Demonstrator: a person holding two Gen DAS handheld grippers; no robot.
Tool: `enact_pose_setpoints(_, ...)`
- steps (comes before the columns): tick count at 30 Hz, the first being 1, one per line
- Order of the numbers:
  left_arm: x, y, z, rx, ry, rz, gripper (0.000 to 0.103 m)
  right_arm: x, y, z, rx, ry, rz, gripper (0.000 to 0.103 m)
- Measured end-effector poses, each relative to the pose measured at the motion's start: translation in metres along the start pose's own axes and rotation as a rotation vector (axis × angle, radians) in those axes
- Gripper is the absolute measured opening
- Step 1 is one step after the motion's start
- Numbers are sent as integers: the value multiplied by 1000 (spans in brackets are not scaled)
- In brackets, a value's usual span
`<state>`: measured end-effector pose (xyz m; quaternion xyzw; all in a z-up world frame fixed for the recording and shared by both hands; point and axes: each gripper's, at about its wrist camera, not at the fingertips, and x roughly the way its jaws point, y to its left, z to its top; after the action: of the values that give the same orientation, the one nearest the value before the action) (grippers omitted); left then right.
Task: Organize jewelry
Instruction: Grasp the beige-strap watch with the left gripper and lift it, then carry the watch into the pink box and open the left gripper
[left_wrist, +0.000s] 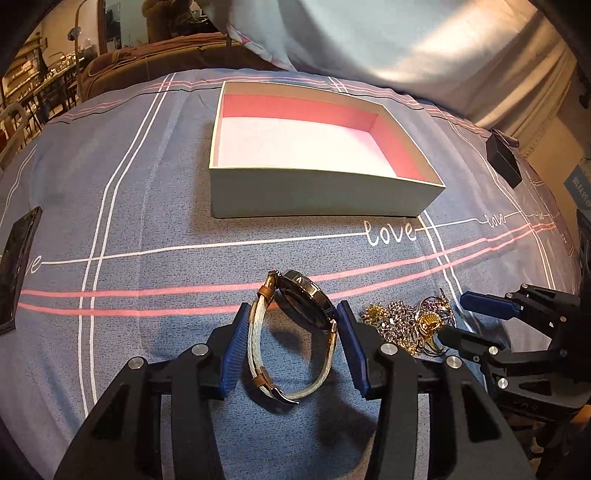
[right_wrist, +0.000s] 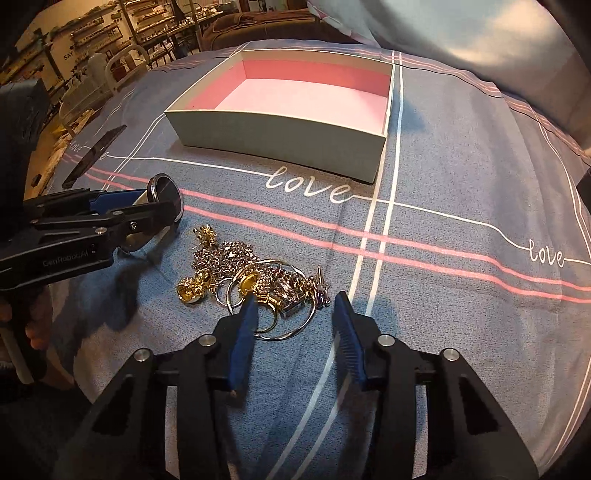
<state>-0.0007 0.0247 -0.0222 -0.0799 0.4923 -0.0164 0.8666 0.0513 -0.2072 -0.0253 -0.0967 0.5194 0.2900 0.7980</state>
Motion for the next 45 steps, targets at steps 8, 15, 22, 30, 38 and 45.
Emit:
enact_pose_setpoints(8, 0, -1, -1, 4, 0, 6, 46, 6, 5, 7, -60, -3, -11, 26)
enact_pose_setpoints(15, -1, -4, -3, 10, 4, 1, 46, -1, 11, 5, -105, -12, 3, 7)
enact_pose_setpoints(22, -7, -8, -1, 18, -6, -9, 46, -31, 2, 8, -65, -81, 2, 5)
enact_pose_setpoints(30, -19, -13, 3, 21, -32, -16, 46, -54, -5, 12, -53, -128, 0, 5)
enact_pose_setpoints(38, -17, -13, 3, 29, -32, -14, 42, -42, 0, 9, -55, -107, 15, 5)
enact_pose_setpoints(45, -26, -15, 13, 32, -62, -9, 41, -32, 10, 11, -80, -80, 36, 5)
